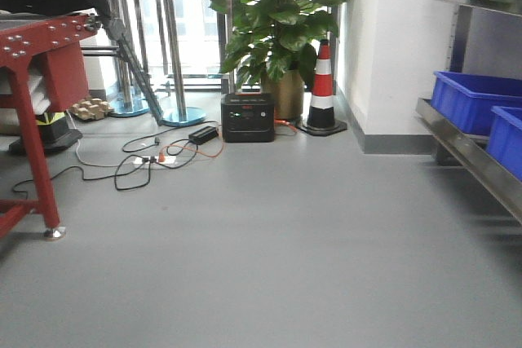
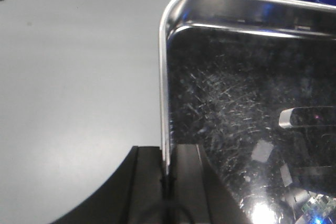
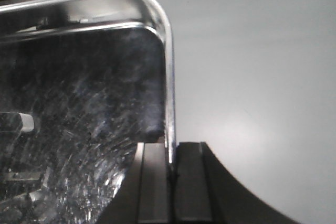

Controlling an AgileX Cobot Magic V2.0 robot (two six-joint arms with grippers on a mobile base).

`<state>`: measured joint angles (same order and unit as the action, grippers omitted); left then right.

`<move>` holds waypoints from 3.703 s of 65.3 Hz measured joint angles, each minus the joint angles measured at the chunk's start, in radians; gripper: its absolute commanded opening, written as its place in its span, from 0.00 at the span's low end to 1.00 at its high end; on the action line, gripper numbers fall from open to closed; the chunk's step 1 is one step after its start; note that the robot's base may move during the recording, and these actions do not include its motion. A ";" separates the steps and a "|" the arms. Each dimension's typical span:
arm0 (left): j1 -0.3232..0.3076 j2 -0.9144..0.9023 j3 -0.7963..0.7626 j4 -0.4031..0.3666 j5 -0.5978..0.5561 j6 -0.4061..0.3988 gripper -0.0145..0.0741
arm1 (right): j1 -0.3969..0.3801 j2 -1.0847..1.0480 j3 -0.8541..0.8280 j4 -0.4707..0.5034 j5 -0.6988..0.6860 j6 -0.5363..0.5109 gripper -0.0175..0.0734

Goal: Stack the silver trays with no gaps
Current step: 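Hold the silver tray in both grippers while the base drives to the other rack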

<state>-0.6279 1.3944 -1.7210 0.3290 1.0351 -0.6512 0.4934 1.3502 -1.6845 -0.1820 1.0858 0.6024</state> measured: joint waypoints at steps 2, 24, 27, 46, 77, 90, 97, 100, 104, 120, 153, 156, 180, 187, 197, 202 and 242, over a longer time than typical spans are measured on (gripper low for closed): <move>0.000 0.000 0.000 0.000 0.000 0.000 0.14 | 0.000 0.000 0.000 0.000 0.000 0.000 0.11; 0.000 0.000 0.000 0.023 -0.005 0.000 0.14 | 0.000 0.000 0.000 0.006 -0.008 0.000 0.11; 0.000 0.000 0.000 0.023 -0.006 0.000 0.14 | 0.000 0.000 0.000 0.006 -0.008 0.000 0.11; 0.000 0.000 0.000 0.054 -0.016 0.000 0.14 | 0.000 0.000 0.000 0.010 -0.029 0.000 0.11; -0.003 0.000 0.000 0.090 -0.031 0.000 0.14 | 0.007 0.000 0.000 0.014 -0.037 0.000 0.11; -0.003 0.000 0.000 0.100 -0.032 0.000 0.14 | 0.007 0.002 0.000 0.016 -0.041 0.000 0.11; -0.003 0.000 0.000 0.104 -0.034 0.000 0.14 | 0.007 0.002 0.000 0.016 -0.041 0.000 0.11; -0.003 0.000 0.000 0.104 -0.034 0.000 0.14 | 0.007 0.002 0.000 0.016 -0.042 0.000 0.11; -0.003 0.000 0.000 0.104 -0.036 0.000 0.14 | 0.007 0.002 0.000 0.016 -0.042 0.000 0.11; -0.003 0.000 0.000 0.112 -0.038 0.000 0.14 | 0.007 0.002 0.000 0.016 -0.044 0.000 0.11; -0.003 0.000 0.000 0.119 -0.040 0.000 0.14 | 0.007 0.004 0.000 0.018 -0.050 0.000 0.11; -0.003 0.000 0.000 0.119 -0.040 0.000 0.14 | 0.007 0.005 0.000 0.018 -0.050 0.000 0.11; -0.003 0.000 0.000 0.123 -0.040 0.000 0.14 | 0.007 0.005 0.000 0.020 -0.052 0.000 0.11; -0.003 0.000 0.000 0.125 -0.040 0.000 0.14 | 0.007 0.005 0.000 0.020 -0.052 0.000 0.11; -0.003 0.000 0.000 0.125 -0.040 0.000 0.14 | 0.007 0.005 0.000 0.020 -0.052 0.000 0.11; -0.003 0.000 0.000 0.125 -0.040 0.000 0.14 | 0.007 0.005 0.000 0.020 -0.052 0.000 0.11; -0.003 0.000 0.000 0.125 -0.042 0.000 0.14 | 0.007 0.005 0.000 0.020 -0.052 0.000 0.11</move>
<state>-0.6312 1.3944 -1.7210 0.4538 0.9932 -0.6512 0.5004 1.3556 -1.6845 -0.1622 1.0338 0.6024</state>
